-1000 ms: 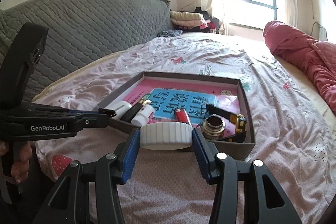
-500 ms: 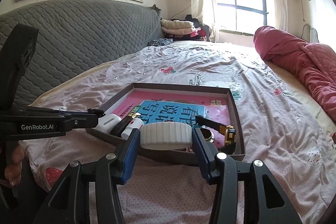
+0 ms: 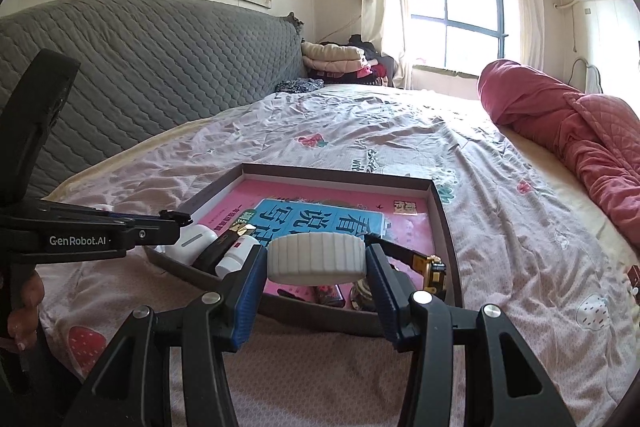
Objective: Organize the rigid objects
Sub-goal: 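Carry the white cap over the tray with the right tool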
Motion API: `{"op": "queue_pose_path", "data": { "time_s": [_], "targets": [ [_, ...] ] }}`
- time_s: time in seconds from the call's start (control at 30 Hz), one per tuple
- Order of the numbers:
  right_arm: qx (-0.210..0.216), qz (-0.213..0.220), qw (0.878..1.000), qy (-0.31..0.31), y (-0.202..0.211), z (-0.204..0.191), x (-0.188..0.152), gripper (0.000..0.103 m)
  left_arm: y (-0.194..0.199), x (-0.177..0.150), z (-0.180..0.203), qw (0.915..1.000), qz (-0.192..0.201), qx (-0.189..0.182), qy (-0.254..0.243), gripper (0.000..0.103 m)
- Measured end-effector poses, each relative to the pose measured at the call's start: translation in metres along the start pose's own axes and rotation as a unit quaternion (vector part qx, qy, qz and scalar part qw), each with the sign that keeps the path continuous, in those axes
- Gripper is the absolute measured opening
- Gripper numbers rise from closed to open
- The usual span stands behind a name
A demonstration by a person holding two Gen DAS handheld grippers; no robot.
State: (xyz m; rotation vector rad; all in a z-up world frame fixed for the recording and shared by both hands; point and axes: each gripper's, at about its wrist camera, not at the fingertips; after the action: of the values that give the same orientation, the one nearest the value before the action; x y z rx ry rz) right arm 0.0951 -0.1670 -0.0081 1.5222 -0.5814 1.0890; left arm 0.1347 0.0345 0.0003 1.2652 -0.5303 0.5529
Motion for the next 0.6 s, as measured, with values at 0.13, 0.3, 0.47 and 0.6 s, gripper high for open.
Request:
{"op": "queue_pose_path", "data": {
  "time_s": [0.13, 0.3, 0.47, 0.6],
  "targets": [
    [-0.001, -0.001, 1.000, -0.002, -0.007, 0.000, 0.001, 0.050, -0.006, 0.003, -0.004, 1.0000, 0.000, 0.002, 0.003, 0.016],
    [-0.004, -0.001, 1.000, -0.002, -0.014, 0.000, 0.002, 0.050, -0.013, 0.005, -0.008, 1.0000, -0.001, 0.006, 0.003, 0.016],
    [-0.010, -0.001, 1.000, -0.006, -0.022, 0.003, 0.004, 0.050, -0.019, 0.006, -0.013, 0.9999, -0.003, 0.012, 0.004, 0.016],
    [-0.016, -0.005, 1.000, -0.008, -0.029, 0.005, 0.003, 0.050, -0.025, 0.006, -0.019, 0.9998, -0.005, 0.015, 0.010, 0.016]
  ]
}}
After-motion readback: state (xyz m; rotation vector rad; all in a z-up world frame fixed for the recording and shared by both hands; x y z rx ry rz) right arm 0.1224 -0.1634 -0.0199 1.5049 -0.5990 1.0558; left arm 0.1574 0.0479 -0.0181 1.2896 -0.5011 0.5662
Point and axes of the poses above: each gripper's, at about its wrist camera, not at the fingertips, and y roughly against the way its jaws point, z to its right, x to its top, and after that the axes turned 3 degrees about -x, right-handed
